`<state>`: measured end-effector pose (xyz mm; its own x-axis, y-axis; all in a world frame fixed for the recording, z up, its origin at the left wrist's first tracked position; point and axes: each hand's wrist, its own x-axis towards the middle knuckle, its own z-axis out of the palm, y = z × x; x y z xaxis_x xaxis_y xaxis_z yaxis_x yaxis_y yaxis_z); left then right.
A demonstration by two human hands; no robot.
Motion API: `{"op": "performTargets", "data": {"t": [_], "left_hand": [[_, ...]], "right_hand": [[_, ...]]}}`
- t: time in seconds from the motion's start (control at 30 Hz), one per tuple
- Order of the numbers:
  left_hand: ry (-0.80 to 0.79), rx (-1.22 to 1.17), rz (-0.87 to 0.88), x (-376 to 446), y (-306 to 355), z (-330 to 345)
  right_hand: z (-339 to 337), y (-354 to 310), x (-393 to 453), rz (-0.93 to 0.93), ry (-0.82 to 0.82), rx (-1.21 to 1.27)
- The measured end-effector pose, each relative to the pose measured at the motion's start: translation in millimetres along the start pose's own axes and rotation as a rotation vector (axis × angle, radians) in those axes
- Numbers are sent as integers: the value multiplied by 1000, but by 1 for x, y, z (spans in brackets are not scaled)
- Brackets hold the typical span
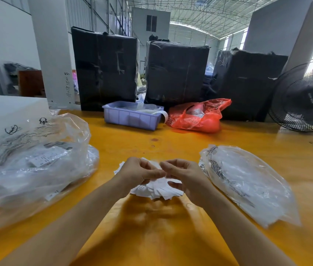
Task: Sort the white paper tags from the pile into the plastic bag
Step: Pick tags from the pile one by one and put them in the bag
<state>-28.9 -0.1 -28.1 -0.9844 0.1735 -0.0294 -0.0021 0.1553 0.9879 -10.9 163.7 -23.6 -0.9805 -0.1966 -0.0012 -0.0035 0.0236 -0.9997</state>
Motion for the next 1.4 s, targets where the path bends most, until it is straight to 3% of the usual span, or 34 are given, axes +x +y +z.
{"op": "performTargets", "data": {"t": [0.1, 0.17, 0.23, 0.3, 0.4, 0.5, 0.6, 0.73, 0.9, 1.07, 1.13, 1.27, 1.4], "left_hand": [[6, -89, 11, 1, -2, 3], [62, -240, 18, 3, -3, 3], [136, -299, 26, 5, -4, 1], [201, -284, 36, 6, -6, -1], [236, -249, 37, 8, -10, -2], [224, -208, 50, 9, -13, -2], [224, -180, 69, 10, -15, 0], [233, -162, 82, 10, -17, 0], [230, -160, 89, 11, -16, 0], [225, -168, 95, 12, -17, 1], [226, -167, 94, 11, -17, 1], [227, -168, 87, 10, -16, 0], [215, -179, 81, 9, -14, 2]], "right_hand": [[-1, 0, 2, -25, 45, 27], [-7, -2, 7, -79, 195, 64], [-24, -3, 14, -183, 433, -176], [-42, 0, 24, -220, 540, -602], [-49, 9, 43, -55, 361, -1106], [-41, 17, 59, 40, 198, -1234], [-35, 16, 72, 44, 212, -1335], [-34, 11, 82, 150, 305, -1252], [-34, 6, 89, 327, 303, -1091], [-33, 7, 87, 360, 336, -929], [-30, 8, 84, 302, 329, -883], [-24, 5, 64, -46, 307, -437], [-16, 2, 33, -273, 256, -212]]}}
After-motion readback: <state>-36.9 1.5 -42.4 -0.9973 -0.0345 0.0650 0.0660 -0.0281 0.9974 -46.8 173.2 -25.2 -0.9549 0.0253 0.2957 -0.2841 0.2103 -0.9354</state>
